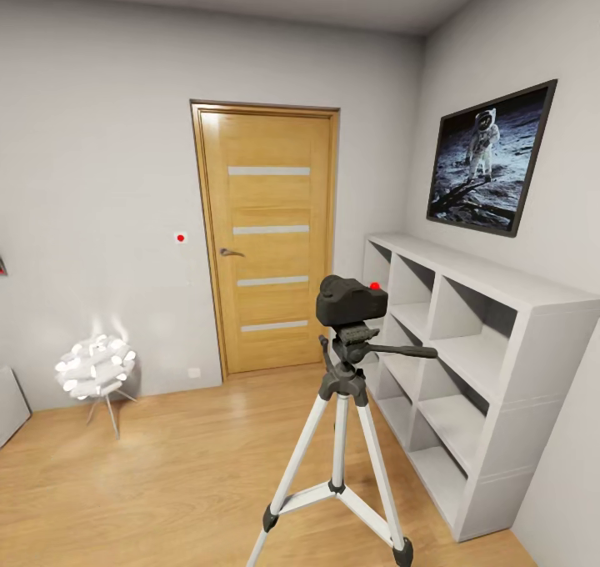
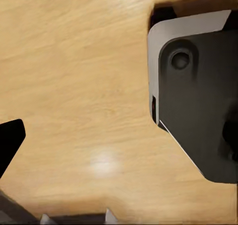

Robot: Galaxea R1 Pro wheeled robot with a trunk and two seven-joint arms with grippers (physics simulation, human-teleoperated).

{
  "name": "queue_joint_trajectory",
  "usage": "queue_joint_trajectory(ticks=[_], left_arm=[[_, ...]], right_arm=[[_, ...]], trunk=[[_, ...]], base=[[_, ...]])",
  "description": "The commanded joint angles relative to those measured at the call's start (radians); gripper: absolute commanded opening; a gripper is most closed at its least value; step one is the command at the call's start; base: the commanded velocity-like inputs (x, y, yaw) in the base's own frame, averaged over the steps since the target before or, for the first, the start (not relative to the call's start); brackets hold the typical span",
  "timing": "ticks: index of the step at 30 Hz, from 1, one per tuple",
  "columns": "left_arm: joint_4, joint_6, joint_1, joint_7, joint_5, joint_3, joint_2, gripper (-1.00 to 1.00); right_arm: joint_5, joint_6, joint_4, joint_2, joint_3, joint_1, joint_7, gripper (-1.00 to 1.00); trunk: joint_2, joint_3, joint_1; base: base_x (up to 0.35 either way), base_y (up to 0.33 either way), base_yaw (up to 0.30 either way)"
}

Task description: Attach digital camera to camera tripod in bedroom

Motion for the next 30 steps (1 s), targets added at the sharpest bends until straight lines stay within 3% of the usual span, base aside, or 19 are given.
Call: queue_joint_trajectory(ticks=[1,4,6,9,12,14,19,25,30], left_arm=[[-0.001,-0.001,0.072,-0.009,-0.009,-0.005,-0.025,1.00],[-0.002,-0.032,0.162,0.017,0.010,-0.004,-0.046,1.00],[-0.002,-0.086,0.213,0.055,0.050,-0.004,-0.059,1.00],[-0.002,-0.206,0.302,0.135,0.152,-0.004,-0.083,1.00],[-0.002,-0.266,0.354,0.170,0.210,-0.004,-0.104,1.00],[-0.002,-0.288,0.387,0.182,0.231,-0.003,-0.114,1.00],[-0.002,-0.310,0.456,0.194,0.251,-0.003,-0.127,1.00],[-0.007,-0.319,0.467,0.195,0.255,-0.003,-0.143,1.00],[-0.009,-0.320,0.468,0.195,0.255,0.002,-0.145,1.00]], right_arm=[[0.002,0.003,0.004,0.013,0.007,0.045,-0.004,1.00],[0.002,0.006,0.005,0.022,0.007,0.091,-0.004,1.00],[0.002,0.007,0.005,0.027,0.007,0.115,-0.004,1.00],[0.002,0.007,0.005,0.041,0.007,0.154,-0.004,1.00],[0.002,0.008,0.004,0.049,0.007,0.184,-0.006,1.00],[0.002,0.009,0.005,0.054,0.007,0.196,-0.008,1.00],[-0.002,0.007,0.004,0.058,0.001,0.212,-0.013,1.00],[-0.003,-0.005,0.001,0.058,-0.036,0.214,-0.011,1.00],[0.000,-0.032,-0.011,0.058,-0.037,0.214,-0.011,1.00]], trunk=[[-0.001,0.000,0.000],[-0.001,0.000,0.000],[-0.001,0.000,0.000],[-0.001,0.000,0.000],[-0.001,0.000,0.000],[-0.001,0.000,0.000],[-0.001,0.000,0.000],[-0.001,0.000,0.000],[-0.001,0.000,0.000]], base=[[0.000,0.000,0.000],[0.000,0.000,0.000],[0.000,0.000,0.000],[0.000,0.000,0.000],[0.000,0.000,0.000],[0.000,0.000,0.000],[0.000,0.000,0.000],[0.000,0.000,0.000],[0.000,0.000,0.000]])
